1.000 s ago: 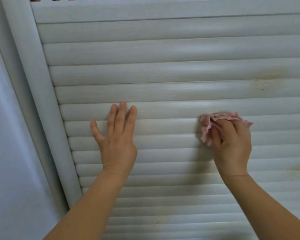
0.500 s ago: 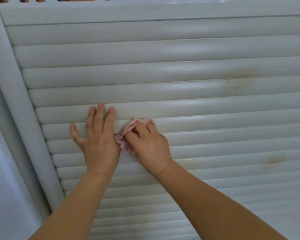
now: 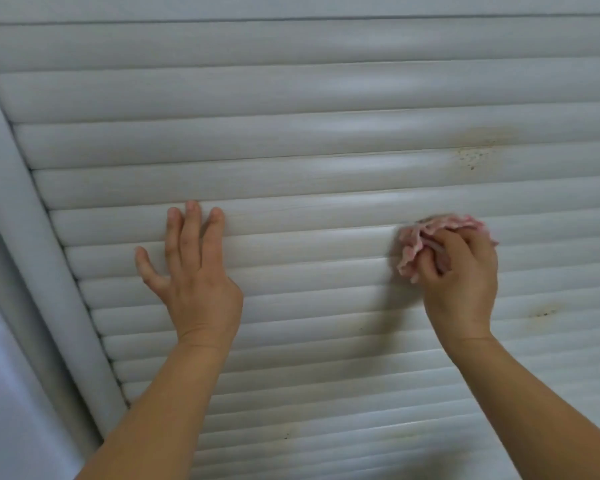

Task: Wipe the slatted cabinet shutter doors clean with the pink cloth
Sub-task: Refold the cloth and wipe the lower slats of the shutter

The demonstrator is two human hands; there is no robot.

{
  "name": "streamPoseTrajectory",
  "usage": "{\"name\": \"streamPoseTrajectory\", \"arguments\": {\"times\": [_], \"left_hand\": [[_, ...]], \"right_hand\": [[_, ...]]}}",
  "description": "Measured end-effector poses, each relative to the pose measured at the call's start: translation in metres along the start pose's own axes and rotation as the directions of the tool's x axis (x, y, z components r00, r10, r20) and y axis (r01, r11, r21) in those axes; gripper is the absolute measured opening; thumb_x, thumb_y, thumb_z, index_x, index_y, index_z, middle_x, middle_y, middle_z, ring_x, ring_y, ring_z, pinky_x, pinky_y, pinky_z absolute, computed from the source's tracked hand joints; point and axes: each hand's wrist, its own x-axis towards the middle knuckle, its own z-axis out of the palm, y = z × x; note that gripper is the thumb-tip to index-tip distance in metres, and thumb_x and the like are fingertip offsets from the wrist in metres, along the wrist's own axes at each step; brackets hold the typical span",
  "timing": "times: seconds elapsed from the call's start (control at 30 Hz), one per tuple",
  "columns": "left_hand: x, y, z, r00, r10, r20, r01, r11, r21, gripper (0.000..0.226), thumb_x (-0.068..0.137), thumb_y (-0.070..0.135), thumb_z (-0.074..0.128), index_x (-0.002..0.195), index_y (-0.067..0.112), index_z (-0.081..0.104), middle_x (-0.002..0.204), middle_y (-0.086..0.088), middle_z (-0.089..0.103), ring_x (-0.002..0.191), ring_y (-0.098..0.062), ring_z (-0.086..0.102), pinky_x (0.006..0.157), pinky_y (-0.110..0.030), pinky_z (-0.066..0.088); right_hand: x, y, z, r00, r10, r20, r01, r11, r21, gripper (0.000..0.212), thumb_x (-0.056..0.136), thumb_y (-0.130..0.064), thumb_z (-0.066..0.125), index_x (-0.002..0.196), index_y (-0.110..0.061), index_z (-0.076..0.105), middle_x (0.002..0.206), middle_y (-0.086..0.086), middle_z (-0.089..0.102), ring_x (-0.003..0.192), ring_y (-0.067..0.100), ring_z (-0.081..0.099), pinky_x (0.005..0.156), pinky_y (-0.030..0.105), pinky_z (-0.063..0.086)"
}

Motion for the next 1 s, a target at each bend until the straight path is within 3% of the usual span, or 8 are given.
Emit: {"name": "streamPoseTrajectory", "arguments": {"times": [0.13, 0.27, 0.47, 0.53, 0.63, 0.8, 0.9, 1.0], "left_hand": [[0.001, 0.008, 0.003, 0.999, -0.049, -0.023, 0.049, 0.999, -0.013, 0.072, 0.069, -0.014, 0.044, 0.134, 0.017, 0.042, 0.147, -0.006, 0.036, 0.139, -0.023, 0.024, 0.105, -0.060, 0.008], [0.000, 0.012, 0.002, 0.997, -0.077, -0.001, 0.077, 0.997, -0.013, 0.066, 0.070, -0.006, 0.036, 0.133, 0.015, 0.043, 0.147, -0.008, 0.036, 0.139, -0.024, 0.023, 0.104, -0.063, 0.009], [0.000, 0.014, 0.001, 0.994, -0.107, 0.009, 0.108, 0.994, -0.027, 0.066, 0.069, -0.006, 0.044, 0.131, 0.016, 0.043, 0.146, -0.007, 0.036, 0.139, -0.021, 0.021, 0.103, -0.064, 0.005], [0.000, 0.017, -0.001, 0.991, -0.130, 0.025, 0.130, 0.991, -0.036, 0.066, 0.069, -0.006, 0.044, 0.132, 0.017, 0.042, 0.147, -0.006, 0.035, 0.139, -0.021, 0.022, 0.103, -0.064, 0.005], [0.000, 0.023, -0.005, 0.986, -0.161, 0.045, 0.163, 0.985, -0.052, 0.065, 0.070, -0.005, 0.042, 0.131, 0.018, 0.043, 0.148, -0.004, 0.034, 0.140, -0.020, 0.022, 0.103, -0.065, 0.004], [0.010, 0.047, -0.008, 0.967, -0.251, 0.048, 0.255, 0.960, -0.116, 0.064, 0.067, -0.011, 0.053, 0.126, 0.010, 0.045, 0.146, -0.010, 0.035, 0.139, -0.025, 0.025, 0.104, -0.067, 0.005], [0.023, 0.072, -0.010, 0.996, -0.011, 0.084, 0.022, 0.992, -0.122, 0.073, 0.062, -0.005, 0.046, 0.132, 0.016, 0.042, 0.147, -0.006, 0.035, 0.139, -0.020, 0.023, 0.107, -0.060, 0.002], [0.040, 0.096, -0.008, 0.960, 0.249, 0.130, -0.237, 0.966, -0.099, 0.075, 0.061, 0.008, 0.029, 0.134, 0.017, 0.042, 0.147, -0.004, 0.037, 0.137, -0.018, 0.023, 0.107, -0.056, 0.005]], "right_hand": [[-0.001, -0.034, 0.021, 0.976, -0.209, -0.059, 0.208, 0.978, -0.009, 0.028, 0.087, -0.015, 0.054, 0.109, -0.009, 0.069, 0.114, 0.019, 0.060, 0.103, 0.043, 0.051, 0.087, 0.041, 0.043], [-0.017, -0.074, 0.048, 0.869, -0.493, -0.044, 0.488, 0.868, -0.088, 0.040, 0.082, -0.007, 0.052, 0.119, -0.006, 0.065, 0.127, 0.022, 0.057, 0.114, 0.040, 0.043, 0.097, 0.045, 0.035], [-0.008, -0.077, 0.049, 0.723, -0.668, 0.178, 0.690, 0.681, -0.246, 0.058, 0.084, -0.015, 0.042, 0.142, -0.020, 0.043, 0.136, 0.007, 0.054, 0.120, 0.037, 0.051, 0.110, 0.055, 0.026], [0.002, -0.058, 0.042, 0.746, -0.637, 0.195, 0.664, 0.683, -0.305, 0.058, 0.086, -0.021, 0.043, 0.143, -0.020, 0.037, 0.135, 0.009, 0.054, 0.121, 0.038, 0.050, 0.111, 0.055, 0.023], [0.015, -0.028, 0.028, 0.853, -0.511, 0.102, 0.510, 0.777, -0.369, 0.053, 0.088, -0.030, 0.042, 0.140, -0.018, 0.036, 0.141, 0.015, 0.048, 0.129, 0.038, 0.042, 0.108, 0.054, 0.025], [0.011, -0.034, 0.031, 0.950, -0.311, -0.035, 0.288, 0.912, -0.291, 0.053, 0.089, -0.028, 0.037, 0.140, -0.018, 0.031, 0.139, 0.019, 0.047, 0.125, 0.041, 0.041, 0.104, 0.050, 0.037], [0.008, -0.042, 0.034, 0.937, -0.349, -0.002, 0.330, 0.888, -0.320, 0.054, 0.086, -0.027, 0.037, 0.139, -0.018, 0.032, 0.138, 0.019, 0.049, 0.125, 0.040, 0.035, 0.105, 0.050, 0.030], [0.012, -0.038, 0.030, 0.909, -0.412, 0.063, 0.407, 0.844, -0.348, 0.055, 0.085, -0.026, 0.037, 0.139, -0.020, 0.034, 0.145, 0.016, 0.040, 0.129, 0.042, 0.042, 0.109, 0.048, 0.018]]}}
